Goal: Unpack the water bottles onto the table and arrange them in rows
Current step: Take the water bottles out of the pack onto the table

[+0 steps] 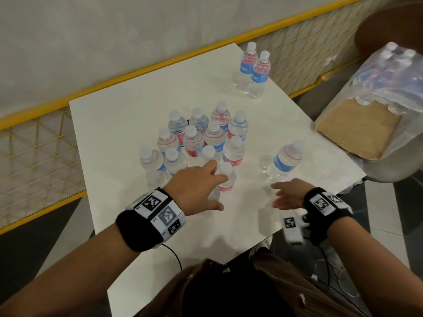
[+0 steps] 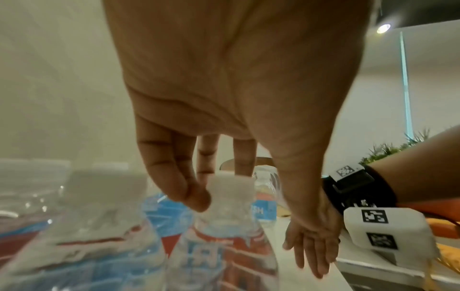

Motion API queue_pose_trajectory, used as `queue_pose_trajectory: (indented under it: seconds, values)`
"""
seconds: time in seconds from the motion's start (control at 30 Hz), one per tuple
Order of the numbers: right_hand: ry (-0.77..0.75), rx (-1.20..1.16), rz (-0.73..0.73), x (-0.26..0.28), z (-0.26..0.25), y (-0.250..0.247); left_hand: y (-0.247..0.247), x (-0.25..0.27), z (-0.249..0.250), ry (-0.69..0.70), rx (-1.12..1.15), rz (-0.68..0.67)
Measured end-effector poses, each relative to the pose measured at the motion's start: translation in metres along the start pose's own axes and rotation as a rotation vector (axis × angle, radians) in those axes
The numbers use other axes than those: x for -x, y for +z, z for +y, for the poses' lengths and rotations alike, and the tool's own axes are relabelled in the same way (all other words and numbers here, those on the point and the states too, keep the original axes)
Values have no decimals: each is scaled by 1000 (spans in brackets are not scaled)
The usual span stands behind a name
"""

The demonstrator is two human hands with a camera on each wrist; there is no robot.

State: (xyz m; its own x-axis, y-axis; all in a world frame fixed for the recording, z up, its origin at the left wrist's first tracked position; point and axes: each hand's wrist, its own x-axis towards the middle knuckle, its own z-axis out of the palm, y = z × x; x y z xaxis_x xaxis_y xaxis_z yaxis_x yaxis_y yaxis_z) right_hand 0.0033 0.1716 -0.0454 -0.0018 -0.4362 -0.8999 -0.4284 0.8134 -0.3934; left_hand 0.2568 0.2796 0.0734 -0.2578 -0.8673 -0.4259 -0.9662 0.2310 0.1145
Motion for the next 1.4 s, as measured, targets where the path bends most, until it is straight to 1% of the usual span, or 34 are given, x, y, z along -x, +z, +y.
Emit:
queue_pose_trajectory:
  seconds: [0.03, 0.07, 0.1, 0.17, 0.2, 0.27, 0.37, 0.47, 0.6, 0.7, 0.8, 0.87, 0.93, 1.07, 1.13, 1.23, 1.3, 1.37, 1.4]
  values:
    - [-17, 52, 82, -4, 5, -17, 2, -3, 2, -3, 1, -26]
    - [-67, 85, 140, -6, 7, -30, 4, -6, 3, 1, -8, -50]
    - [-150, 89, 165, -6, 7, -38, 5, -8, 2, 9, -16, -73]
    - [-354, 50, 140, -5, 1, -38, 5, -10, -3, 24, 2, -118]
    - [-432, 25, 118, -5, -3, -33, 4, -11, -6, 28, 17, -142]
    - [-518, 6, 73, -7, -10, -22, 2, -12, -11, 39, 20, -186]
    - [-567, 105, 1, -8, -15, -5, 0, -11, -12, 37, 10, -213]
    - [-605, 171, -80, -5, -18, 23, -3, -12, -8, 28, -14, -220]
    - [-681, 273, -97, -3, -18, 53, -8, -13, -3, 14, -78, -230]
    - [-714, 357, -106, -1, -15, 60, -11, -11, -1, 5, -130, -223]
    - [-669, 423, -150, -2, -16, 54, -15, -7, 3, -17, -168, -245]
    - [-606, 417, -156, -3, -19, 39, -24, -7, 7, -29, -178, -284]
    - [-564, 410, -127, -4, -23, 21, -40, -6, 9, -37, -177, -274]
    - [-517, 342, -63, -9, -37, -36, -82, -32, 32, -2, -140, -125]
    - [-525, 319, 6, -15, -45, -64, -95, -64, 49, 47, -140, -77]
    - [-555, 229, 117, -24, -63, -103, -101, -128, 74, 79, -169, -94]
    - [-627, 217, 252, -34, -78, -132, -104, -172, 91, 76, -197, -101]
    - [-706, 266, 394, -41, -93, -161, -110, -213, 109, 85, -208, -68]
    - [-737, 267, 436, -45, -99, -174, -113, -231, 118, 98, -210, -44]
